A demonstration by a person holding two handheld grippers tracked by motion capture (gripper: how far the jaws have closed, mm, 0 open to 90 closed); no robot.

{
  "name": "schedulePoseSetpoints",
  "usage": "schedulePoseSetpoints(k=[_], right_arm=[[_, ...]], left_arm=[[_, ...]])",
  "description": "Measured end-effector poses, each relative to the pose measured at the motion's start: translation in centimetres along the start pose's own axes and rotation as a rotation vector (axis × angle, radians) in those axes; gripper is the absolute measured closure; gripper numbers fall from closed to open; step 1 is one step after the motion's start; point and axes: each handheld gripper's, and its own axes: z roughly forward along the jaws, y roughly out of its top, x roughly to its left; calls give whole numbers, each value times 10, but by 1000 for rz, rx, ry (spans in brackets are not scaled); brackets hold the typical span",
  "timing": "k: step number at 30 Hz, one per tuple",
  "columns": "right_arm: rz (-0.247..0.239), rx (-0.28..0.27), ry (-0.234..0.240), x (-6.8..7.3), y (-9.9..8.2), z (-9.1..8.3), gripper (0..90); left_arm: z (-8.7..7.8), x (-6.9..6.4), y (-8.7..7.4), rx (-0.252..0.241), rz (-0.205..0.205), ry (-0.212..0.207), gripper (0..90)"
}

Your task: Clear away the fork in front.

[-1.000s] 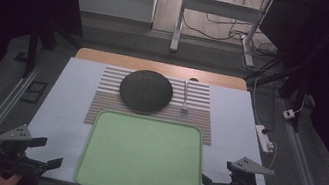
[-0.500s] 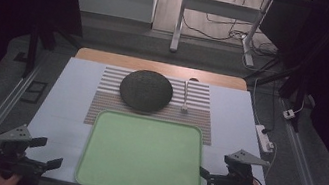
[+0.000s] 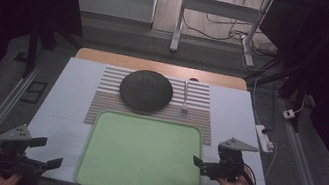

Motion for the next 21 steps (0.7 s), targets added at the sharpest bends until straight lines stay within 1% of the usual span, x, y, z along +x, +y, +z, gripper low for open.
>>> schedulePoseSetpoints(k=[4, 6, 7, 10, 11, 16, 20, 21], right_arm=[[6, 16, 11, -2, 4, 11, 0], [10, 18, 9, -2, 4, 14, 0], [5, 30, 8, -3, 6, 17, 0], [18, 26, 7, -4, 8, 22, 0], [14, 28, 4, -4, 10, 23, 0], [25, 35, 4, -6, 17, 32, 0], [-5, 37, -17, -8, 23, 42, 0], [-5, 44, -24, -8, 25, 45, 0]], left_arm=[[0, 0, 0, 0, 1, -1, 8], [0, 0, 0, 1, 3, -1, 8], [0, 0, 0, 1, 3, 0, 8], [0, 0, 0, 2, 1, 0, 8], [0, 0, 0, 2, 1, -1, 8], [0, 0, 0, 4, 2, 0, 8], [0, 0, 0, 4, 2, 0, 8], [0, 0, 0, 4, 2, 0, 8]])
